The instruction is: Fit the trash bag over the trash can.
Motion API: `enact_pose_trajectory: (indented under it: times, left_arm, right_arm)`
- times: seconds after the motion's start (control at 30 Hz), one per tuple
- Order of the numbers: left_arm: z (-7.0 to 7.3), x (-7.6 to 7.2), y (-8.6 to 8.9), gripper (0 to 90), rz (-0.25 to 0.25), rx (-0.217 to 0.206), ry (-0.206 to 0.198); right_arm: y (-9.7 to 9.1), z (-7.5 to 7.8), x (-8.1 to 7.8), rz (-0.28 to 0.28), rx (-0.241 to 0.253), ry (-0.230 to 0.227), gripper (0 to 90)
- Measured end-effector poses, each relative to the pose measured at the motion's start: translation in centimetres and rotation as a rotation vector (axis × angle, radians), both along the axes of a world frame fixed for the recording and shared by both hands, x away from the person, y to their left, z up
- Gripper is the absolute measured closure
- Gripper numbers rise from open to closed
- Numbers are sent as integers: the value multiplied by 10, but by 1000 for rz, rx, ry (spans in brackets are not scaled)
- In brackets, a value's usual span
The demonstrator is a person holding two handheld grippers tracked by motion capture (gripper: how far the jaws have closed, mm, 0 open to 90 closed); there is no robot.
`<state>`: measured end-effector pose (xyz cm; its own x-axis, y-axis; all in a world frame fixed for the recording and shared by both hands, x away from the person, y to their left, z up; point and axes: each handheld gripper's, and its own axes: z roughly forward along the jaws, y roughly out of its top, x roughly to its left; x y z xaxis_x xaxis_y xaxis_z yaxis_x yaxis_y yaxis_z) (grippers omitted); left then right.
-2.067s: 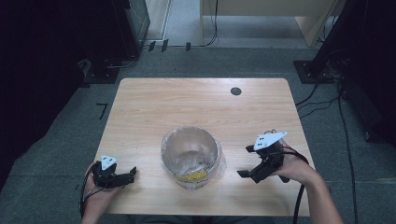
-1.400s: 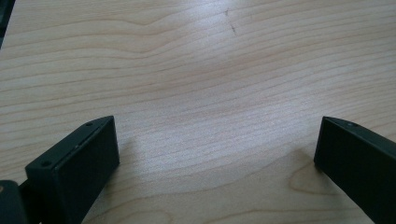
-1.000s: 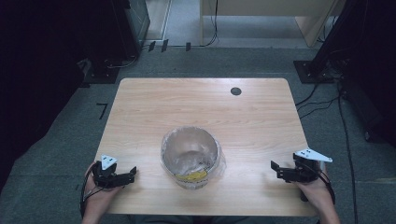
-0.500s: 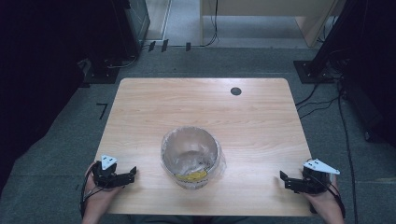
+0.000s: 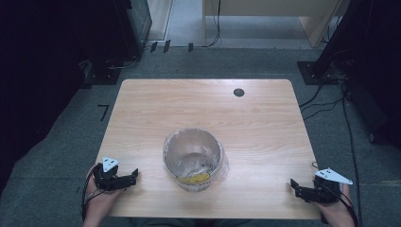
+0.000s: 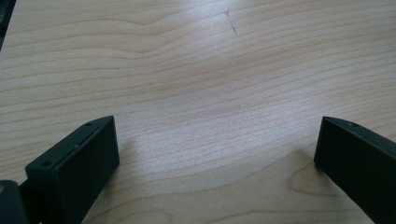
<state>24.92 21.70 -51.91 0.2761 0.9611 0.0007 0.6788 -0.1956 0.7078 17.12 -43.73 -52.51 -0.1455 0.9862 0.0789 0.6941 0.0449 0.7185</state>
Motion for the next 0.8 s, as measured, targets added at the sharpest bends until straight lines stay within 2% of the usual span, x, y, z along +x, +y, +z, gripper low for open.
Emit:
enact_pose_trajectory:
  times: [0.13,0.2,0.8]
  left_arm:
    - [0,0,0,0,0,0,1]
    - [0,0,0,0,0,0,1]
    - [0,1,0,0,-1,2,1]
  right_arm:
    - [2,-2,-4,2,-21,-16,0]
    - [4,-4,-6,10,-53,-23,0]
    - [6,-5,-7,-4,-47,-32,0]
